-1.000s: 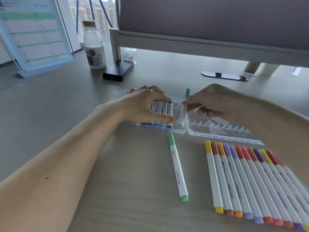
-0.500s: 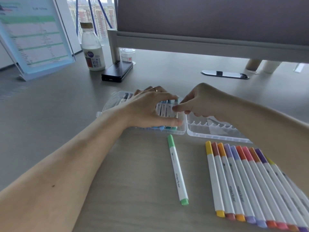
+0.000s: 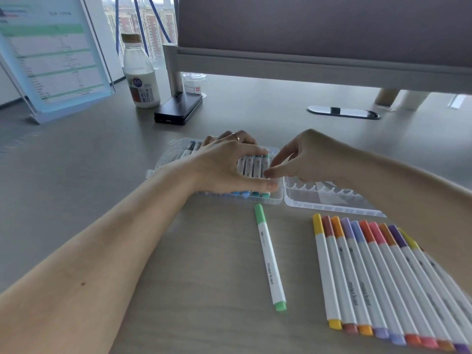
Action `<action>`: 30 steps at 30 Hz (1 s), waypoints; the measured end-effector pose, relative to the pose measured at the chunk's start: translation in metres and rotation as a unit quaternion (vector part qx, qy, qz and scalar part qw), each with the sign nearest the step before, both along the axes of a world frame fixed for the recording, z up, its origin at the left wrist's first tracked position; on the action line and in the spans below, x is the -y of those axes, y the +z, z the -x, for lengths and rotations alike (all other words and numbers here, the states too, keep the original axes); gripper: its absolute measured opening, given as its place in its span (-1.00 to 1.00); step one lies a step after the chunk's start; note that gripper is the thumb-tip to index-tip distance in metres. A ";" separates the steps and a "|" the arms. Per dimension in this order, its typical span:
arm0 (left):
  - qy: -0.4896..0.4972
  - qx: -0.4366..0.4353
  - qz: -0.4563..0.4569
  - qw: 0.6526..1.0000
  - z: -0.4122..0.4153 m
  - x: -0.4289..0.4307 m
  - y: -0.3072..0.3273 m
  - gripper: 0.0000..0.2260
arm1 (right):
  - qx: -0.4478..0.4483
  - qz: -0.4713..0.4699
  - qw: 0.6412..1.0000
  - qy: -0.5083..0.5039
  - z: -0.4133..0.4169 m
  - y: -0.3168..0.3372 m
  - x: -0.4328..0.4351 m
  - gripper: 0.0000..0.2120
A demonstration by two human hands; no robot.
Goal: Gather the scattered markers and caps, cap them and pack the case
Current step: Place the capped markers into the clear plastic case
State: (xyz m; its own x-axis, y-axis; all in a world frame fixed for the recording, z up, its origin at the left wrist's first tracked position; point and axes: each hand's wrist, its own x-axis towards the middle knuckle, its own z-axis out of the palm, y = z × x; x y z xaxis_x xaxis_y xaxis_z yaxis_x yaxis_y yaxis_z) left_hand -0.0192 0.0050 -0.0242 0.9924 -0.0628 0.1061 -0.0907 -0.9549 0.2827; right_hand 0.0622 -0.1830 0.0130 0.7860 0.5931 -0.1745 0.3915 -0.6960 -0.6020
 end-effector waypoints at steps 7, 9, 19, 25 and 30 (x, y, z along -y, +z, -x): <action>-0.001 -0.001 -0.002 1.000 0.000 0.001 0.000 -0.14 | 0.010 0.008 1.000 -0.001 0.003 -0.002 -0.002 -0.73; 0.000 0.001 -0.002 1.000 0.000 0.001 0.000 -0.17 | 0.014 0.011 1.000 -0.001 0.003 -0.001 -0.002 -0.72; 0.000 0.000 -0.003 1.000 -0.001 0.000 -0.001 -0.17 | 0.070 0.016 0.997 0.006 0.008 -0.001 -0.002 -0.71; 0.001 0.003 -0.004 1.000 -0.002 -0.001 -0.003 -0.18 | 0.168 -0.002 0.984 0.059 0.039 0.013 0.006 -0.69; -0.003 -0.006 -0.003 1.000 -0.004 -0.002 -0.004 -0.15 | 0.132 0.122 0.972 0.153 0.084 0.019 0.008 -0.50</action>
State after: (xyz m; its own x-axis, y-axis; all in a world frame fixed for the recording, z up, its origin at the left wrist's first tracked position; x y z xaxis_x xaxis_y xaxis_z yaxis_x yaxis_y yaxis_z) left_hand -0.0155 0.0069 -0.0278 0.9931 -0.0700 0.0936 -0.0937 -0.9557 0.2791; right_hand -0.0220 -0.1915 0.0317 0.6160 0.7725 -0.1546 0.7212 -0.6319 -0.2839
